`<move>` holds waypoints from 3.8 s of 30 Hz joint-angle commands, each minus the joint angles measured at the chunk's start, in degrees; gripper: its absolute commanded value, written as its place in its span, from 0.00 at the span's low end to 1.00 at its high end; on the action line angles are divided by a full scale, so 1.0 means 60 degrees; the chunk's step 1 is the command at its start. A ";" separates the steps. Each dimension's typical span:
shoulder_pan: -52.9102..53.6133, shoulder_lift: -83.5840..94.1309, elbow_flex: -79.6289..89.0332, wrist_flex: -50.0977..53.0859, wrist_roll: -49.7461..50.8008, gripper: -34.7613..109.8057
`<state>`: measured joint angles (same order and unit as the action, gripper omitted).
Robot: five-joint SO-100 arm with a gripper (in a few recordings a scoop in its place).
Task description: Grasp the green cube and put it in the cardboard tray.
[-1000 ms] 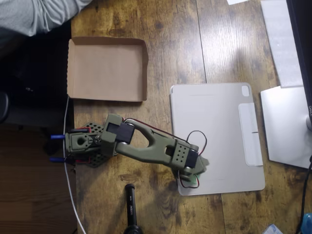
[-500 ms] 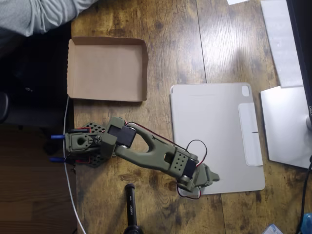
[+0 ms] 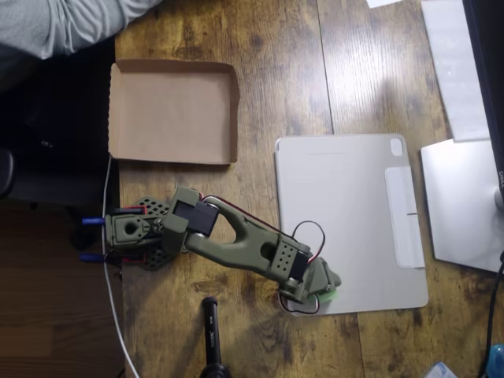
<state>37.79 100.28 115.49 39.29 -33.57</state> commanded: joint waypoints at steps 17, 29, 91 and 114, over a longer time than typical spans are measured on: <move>-0.4644 0.0732 -0.3442 0.6431 0.2446 0.24; -1.2759 0.0776 -0.4175 0.9214 0.5229 0.24; -0.5537 -0.0337 -0.2212 1.0649 0.5581 0.26; -0.5215 -0.0498 -0.1875 1.0664 0.5317 0.24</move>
<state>4.83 96.06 103.89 102.39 -1.49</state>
